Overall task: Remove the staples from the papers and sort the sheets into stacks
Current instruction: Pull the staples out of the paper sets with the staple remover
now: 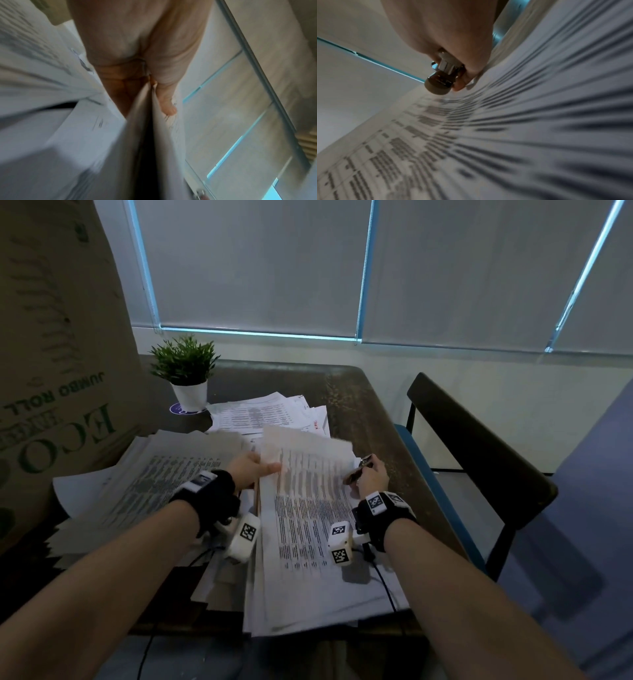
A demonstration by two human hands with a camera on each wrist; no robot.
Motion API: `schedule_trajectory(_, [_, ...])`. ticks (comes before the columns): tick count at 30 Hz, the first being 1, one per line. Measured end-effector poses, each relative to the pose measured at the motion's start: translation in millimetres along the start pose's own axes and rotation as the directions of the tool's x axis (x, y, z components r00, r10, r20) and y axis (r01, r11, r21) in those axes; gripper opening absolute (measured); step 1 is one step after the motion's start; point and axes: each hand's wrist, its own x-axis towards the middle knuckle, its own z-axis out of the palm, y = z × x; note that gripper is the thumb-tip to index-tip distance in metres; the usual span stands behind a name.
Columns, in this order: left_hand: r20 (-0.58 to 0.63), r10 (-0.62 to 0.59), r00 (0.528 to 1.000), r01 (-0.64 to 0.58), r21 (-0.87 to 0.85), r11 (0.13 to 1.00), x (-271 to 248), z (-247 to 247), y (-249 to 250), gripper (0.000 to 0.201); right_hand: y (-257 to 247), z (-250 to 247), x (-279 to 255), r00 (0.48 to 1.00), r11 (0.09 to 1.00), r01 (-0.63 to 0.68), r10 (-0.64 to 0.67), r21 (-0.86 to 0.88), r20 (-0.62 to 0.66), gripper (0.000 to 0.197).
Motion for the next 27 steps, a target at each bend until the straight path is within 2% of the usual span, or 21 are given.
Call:
schedule_trajectory(2, [-0.144, 0.031, 0.989, -0.017, 0.099, 0.995, 10, -24, 9, 0.026, -2, 8, -2, 1.0, 0.998, 0.019, -0.02, 0.055, 0.017, 0.049])
schedule_trajectory(4, [-0.228, 0.1, 0.968, -0.037, 0.264, 0.964, 18, -52, 19, 0.028, -3, 16, -3, 0.998, 0.996, 0.021, -0.026, 0.081, 0.062, 0.045])
schedule_trajectory(7, [-0.158, 0.122, 0.98, 0.0, 0.609, 0.793, 19, -82, 35, 0.037, -5, 27, -3, 0.982, 0.991, -0.037, 0.013, 0.128, 0.187, 0.039])
schedule_trajectory(10, [-0.179, 0.107, 0.978, 0.05, 0.699, 0.714, 28, -104, 29, 0.04, -4, 34, -11, 0.971, 0.988, -0.085, 0.053, 0.128, 0.231, 0.033])
schedule_trajectory(12, [-0.253, 0.054, 0.966, 0.14, 0.686, 0.714, 41, -121, 12, 0.04, 2, 36, -15, 0.967, 0.99, -0.099, 0.071, 0.104, 0.244, 0.034])
schedule_trajectory(14, [-0.329, 0.015, 0.944, 0.232, 0.697, 0.679, 48, -132, -10, 0.036, 9, 36, -19, 0.964, 0.993, -0.109, 0.094, 0.047, 0.25, 0.035])
schedule_trajectory(16, [-0.437, 0.12, 0.892, 0.281, 0.741, 0.611, 51, -133, -31, 0.036, 16, 37, -18, 0.96, 0.995, -0.103, 0.096, 0.013, 0.264, 0.036])
schedule_trajectory(18, [-0.475, 0.275, 0.836, 0.297, 0.814, 0.5, 49, -116, -34, 0.04, 16, 36, -20, 0.961, 0.995, -0.092, 0.08, 0.031, 0.264, 0.034])
schedule_trajectory(19, [-0.457, 0.333, 0.825, 0.243, 0.818, 0.522, 50, -101, -29, 0.037, 15, 35, -21, 0.963, 0.995, -0.089, 0.073, 0.051, 0.258, 0.032])
schedule_trajectory(20, [-0.406, 0.382, 0.83, 0.109, 0.79, 0.604, 50, -86, -21, 0.031, 14, 33, -21, 0.965, 0.994, -0.089, 0.069, 0.068, 0.255, 0.033])
schedule_trajectory(21, [-0.328, 0.367, 0.87, -0.008, 0.737, 0.676, 51, -68, -13, 0.023, 15, 31, -20, 0.964, 0.994, -0.086, 0.065, 0.069, 0.256, 0.034])
schedule_trajectory(22, [-0.221, 0.323, 0.92, -0.081, 0.7, 0.709, 50, -51, -6, 0.019, 15, 30, -21, 0.961, 0.995, -0.077, 0.057, 0.063, 0.269, 0.035])
schedule_trajectory(23, [-0.115, 0.211, 0.971, -0.073, 0.695, 0.716, 49, -35, 0, 0.025, 16, 29, -21, 0.956, 0.996, -0.072, 0.053, 0.057, 0.287, 0.035])
schedule_trajectory(24, [-0.025, 0.079, 0.997, -0.041, 0.68, 0.732, 49, -19, 3, 0.031, 16, 28, -23, 0.954, 0.996, -0.071, 0.053, 0.051, 0.295, 0.035])
schedule_trajectory(25, [0.038, -0.065, 0.997, 0.026, 0.636, 0.771, 48, -5, 7, 0.043, 16, 28, -23, 0.952, 0.996, -0.07, 0.051, 0.055, 0.303, 0.035])
schedule_trajectory(27, [0.022, -0.164, 0.986, 0.118, 0.603, 0.789, 54, 16, 8, 0.065, 13, 28, -24, 0.952, 0.997, -0.061, 0.046, 0.042, 0.304, 0.035])
